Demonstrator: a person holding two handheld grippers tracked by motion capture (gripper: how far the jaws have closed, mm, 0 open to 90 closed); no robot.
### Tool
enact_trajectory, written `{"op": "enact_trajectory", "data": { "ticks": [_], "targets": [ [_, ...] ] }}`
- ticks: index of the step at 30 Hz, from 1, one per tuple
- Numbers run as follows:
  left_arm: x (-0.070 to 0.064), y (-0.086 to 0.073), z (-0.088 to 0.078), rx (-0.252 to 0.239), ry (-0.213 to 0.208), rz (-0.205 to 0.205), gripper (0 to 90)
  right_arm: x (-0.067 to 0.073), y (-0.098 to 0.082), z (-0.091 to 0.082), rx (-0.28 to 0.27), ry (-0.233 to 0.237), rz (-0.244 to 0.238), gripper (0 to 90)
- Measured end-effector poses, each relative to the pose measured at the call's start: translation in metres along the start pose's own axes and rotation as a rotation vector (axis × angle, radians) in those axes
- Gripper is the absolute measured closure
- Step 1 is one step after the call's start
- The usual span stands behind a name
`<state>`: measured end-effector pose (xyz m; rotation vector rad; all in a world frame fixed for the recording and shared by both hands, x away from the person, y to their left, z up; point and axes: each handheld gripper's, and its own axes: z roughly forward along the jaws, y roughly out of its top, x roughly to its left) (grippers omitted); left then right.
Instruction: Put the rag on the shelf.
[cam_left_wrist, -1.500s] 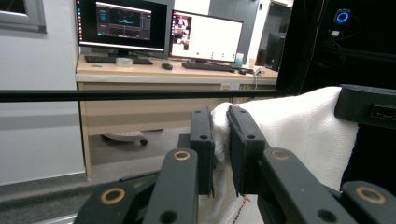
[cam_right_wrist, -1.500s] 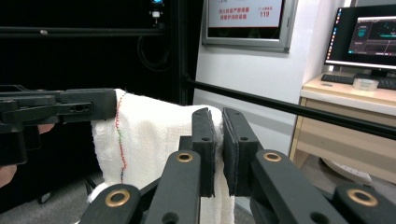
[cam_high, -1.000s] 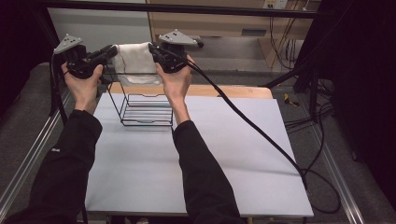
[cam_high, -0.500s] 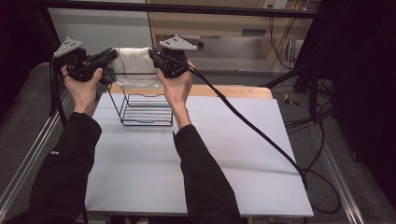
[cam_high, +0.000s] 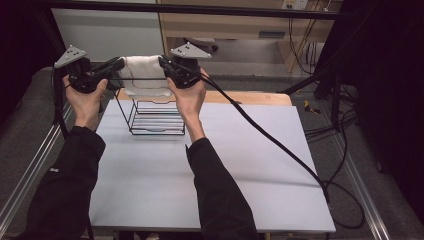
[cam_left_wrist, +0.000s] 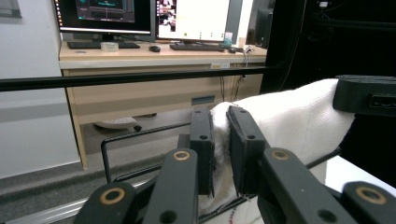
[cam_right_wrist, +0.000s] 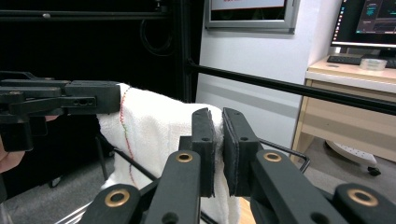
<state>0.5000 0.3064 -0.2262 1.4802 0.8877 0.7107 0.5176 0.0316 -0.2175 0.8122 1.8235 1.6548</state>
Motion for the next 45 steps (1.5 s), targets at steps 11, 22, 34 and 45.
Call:
{"op": "enact_trajectory", "data": {
  "ticks": [11,22,34,45],
  "targets": [
    [-0.001,-0.003,-0.007,-0.008,-0.016,0.009,80.1,0.004,0.001,-0.005,-0.003,0.013,-0.016,84.1],
    [-0.007,-0.011,-0.019,0.017,-0.041,0.032,79.3,0.009,-0.006,-0.016,0.037,0.052,-0.012,84.0],
    [-0.014,-0.025,-0.033,0.049,-0.05,0.034,77.9,0.018,-0.02,-0.024,0.087,0.084,-0.057,84.0],
    [-0.013,0.004,-0.046,0.042,-0.007,0.022,74.7,0.017,-0.026,-0.025,0.096,0.088,-0.066,84.1]
  ]
}}
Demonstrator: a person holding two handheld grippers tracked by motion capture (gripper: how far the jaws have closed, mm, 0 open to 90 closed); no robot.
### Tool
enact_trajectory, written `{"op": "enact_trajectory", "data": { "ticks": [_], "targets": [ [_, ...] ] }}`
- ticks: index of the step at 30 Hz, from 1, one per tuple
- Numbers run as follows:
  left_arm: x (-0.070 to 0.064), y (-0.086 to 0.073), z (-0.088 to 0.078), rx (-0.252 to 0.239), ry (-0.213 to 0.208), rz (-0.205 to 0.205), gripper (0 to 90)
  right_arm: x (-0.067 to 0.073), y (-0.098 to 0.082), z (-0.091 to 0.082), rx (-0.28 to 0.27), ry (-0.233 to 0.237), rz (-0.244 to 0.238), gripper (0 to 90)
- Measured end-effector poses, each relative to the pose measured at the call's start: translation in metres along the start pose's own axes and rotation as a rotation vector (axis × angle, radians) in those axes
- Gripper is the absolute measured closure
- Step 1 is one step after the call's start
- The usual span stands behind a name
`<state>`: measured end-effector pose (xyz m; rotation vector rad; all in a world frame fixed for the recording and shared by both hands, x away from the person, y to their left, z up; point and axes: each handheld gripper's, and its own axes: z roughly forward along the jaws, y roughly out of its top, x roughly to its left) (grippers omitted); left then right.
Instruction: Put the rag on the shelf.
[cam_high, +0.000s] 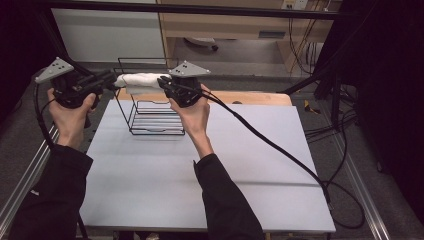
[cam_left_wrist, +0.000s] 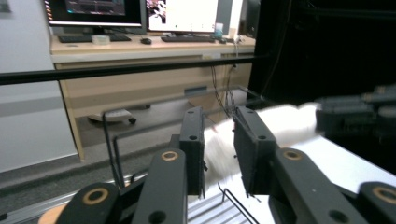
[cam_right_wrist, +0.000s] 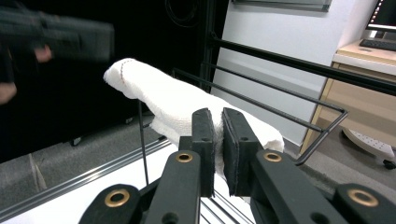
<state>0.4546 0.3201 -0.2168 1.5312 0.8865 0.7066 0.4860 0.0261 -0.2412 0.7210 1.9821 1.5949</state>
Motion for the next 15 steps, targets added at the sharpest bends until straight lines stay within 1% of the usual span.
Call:
{"op": "enact_trajectory", "data": {
  "ticks": [3,6,8,11,15],
  "targets": [
    [-0.001,0.007,0.004,0.037,0.006,0.001,81.6,0.0,-0.002,0.0,0.001,0.002,-0.006,84.0],
    [-0.003,0.007,0.012,0.071,-0.014,-0.015,86.4,0.001,-0.003,0.001,0.002,0.004,-0.009,84.0],
    [-0.007,0.003,0.016,0.097,-0.026,-0.012,88.8,0.001,-0.004,0.001,0.004,0.003,-0.013,83.9],
    [-0.01,-0.005,0.019,0.13,-0.045,-0.008,89.5,0.0,-0.006,0.0,0.003,0.009,-0.01,83.6],
    [-0.011,-0.017,0.021,0.16,-0.047,-0.002,89.6,0.0,-0.008,0.0,0.007,0.016,-0.002,83.0]
  ]
}}
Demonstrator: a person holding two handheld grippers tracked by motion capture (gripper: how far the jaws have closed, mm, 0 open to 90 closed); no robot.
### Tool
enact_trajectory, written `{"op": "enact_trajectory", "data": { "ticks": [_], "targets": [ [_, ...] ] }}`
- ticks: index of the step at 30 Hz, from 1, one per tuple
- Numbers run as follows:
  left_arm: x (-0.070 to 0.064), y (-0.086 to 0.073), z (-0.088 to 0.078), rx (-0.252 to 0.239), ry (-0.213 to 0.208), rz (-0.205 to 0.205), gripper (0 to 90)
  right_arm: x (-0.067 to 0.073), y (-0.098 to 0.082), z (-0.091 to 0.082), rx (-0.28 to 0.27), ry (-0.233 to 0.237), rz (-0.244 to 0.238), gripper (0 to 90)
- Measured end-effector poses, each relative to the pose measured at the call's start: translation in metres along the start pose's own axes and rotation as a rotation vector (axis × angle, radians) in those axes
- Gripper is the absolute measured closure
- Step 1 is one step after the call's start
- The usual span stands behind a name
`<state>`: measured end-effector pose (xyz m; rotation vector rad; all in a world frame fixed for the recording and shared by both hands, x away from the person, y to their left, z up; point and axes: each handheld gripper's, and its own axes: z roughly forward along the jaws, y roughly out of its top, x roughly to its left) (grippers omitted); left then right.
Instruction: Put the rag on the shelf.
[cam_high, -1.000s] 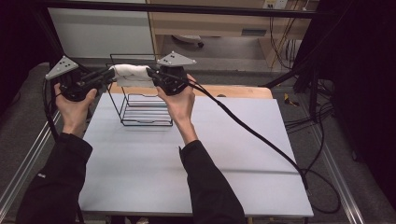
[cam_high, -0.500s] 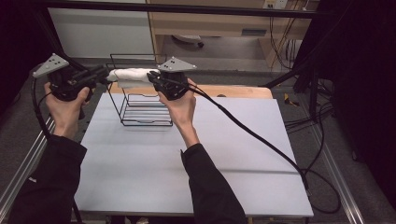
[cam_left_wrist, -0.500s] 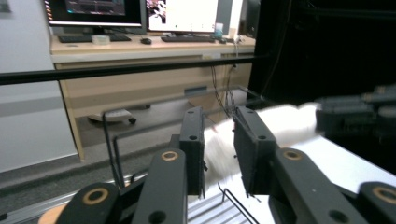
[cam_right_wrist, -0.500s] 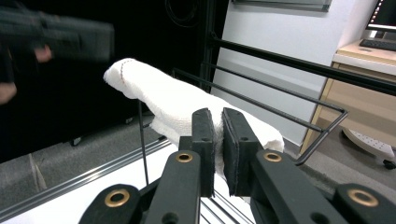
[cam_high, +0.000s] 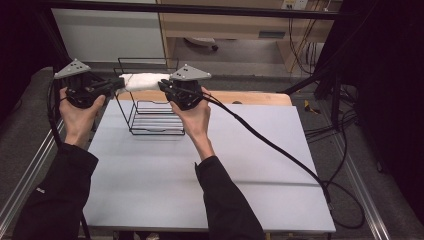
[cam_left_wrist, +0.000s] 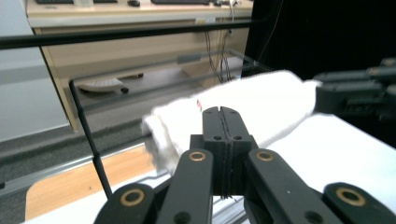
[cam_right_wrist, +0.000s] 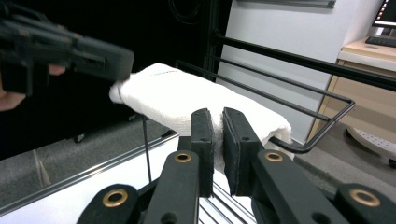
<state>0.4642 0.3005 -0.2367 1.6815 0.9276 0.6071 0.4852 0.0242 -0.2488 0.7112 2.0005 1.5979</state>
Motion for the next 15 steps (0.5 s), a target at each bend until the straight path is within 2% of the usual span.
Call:
{"op": "enact_trajectory", "data": {
  "ticks": [8,12,15],
  "targets": [
    [0.001,-0.01,0.006,0.026,0.007,0.004,89.7,0.001,0.002,-0.002,-0.003,0.018,0.011,77.3],
    [0.002,-0.012,0.01,0.033,0.014,0.005,89.7,0.001,0.007,-0.007,-0.031,0.025,0.02,71.3],
    [0.002,-0.014,0.012,0.041,0.02,0.011,89.7,0.0,0.014,-0.008,-0.043,0.021,0.023,72.1]
  ]
}}
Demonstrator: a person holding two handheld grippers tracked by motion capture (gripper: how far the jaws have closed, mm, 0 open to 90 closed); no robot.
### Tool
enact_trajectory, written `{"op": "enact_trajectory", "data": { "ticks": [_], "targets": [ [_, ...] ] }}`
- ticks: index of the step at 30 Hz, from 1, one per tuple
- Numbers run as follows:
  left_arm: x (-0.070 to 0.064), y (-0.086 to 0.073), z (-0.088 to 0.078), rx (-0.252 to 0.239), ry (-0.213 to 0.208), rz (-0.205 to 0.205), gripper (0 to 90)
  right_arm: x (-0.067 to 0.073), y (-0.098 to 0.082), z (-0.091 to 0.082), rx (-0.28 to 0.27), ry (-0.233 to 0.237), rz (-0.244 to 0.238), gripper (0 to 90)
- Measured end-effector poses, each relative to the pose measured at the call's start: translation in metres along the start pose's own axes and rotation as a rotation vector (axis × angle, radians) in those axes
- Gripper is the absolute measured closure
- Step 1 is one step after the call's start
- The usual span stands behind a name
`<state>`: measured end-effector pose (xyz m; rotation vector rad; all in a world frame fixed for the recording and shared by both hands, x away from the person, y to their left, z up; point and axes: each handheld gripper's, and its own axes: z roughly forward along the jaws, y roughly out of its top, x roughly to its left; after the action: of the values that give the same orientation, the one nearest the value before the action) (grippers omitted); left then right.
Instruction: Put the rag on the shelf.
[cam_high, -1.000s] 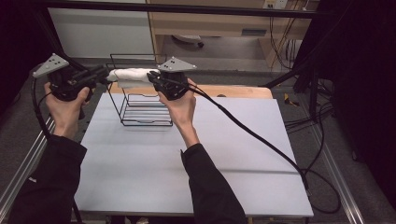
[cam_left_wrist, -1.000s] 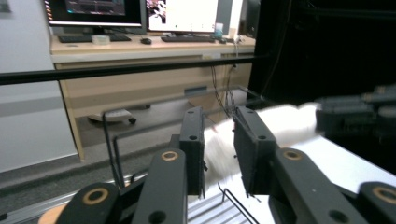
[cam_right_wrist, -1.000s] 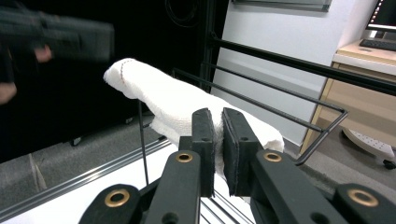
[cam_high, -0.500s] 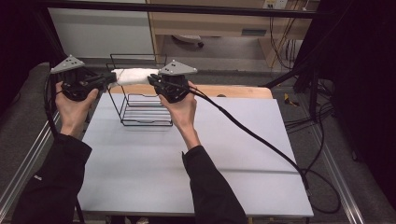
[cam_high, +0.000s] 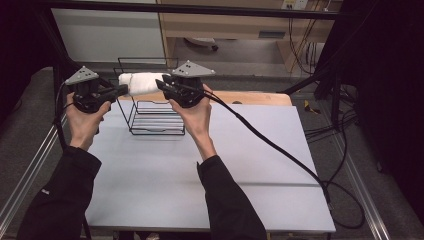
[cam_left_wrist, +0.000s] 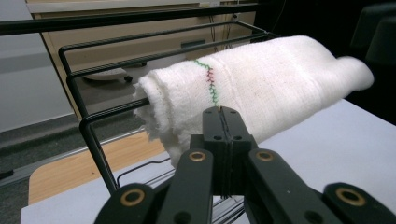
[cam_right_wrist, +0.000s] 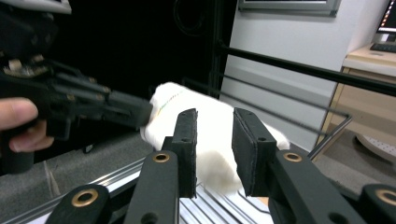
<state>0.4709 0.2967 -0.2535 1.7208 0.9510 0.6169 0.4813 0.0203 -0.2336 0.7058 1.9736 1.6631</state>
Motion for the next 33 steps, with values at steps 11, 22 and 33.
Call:
{"op": "enact_trajectory", "data": {
  "ticks": [11,22,33],
  "targets": [
    [0.002,-0.007,0.005,0.007,0.015,0.008,89.6,0.007,-0.015,0.019,0.148,0.027,-0.007,89.2],
    [0.006,-0.014,0.011,0.008,0.024,-0.011,89.5,-0.001,-0.033,0.029,0.17,-0.041,-0.009,87.7],
    [0.005,-0.013,0.003,0.002,0.011,-0.014,84.0,0.001,-0.029,0.022,0.145,-0.012,-0.008,82.0]
  ]
}}
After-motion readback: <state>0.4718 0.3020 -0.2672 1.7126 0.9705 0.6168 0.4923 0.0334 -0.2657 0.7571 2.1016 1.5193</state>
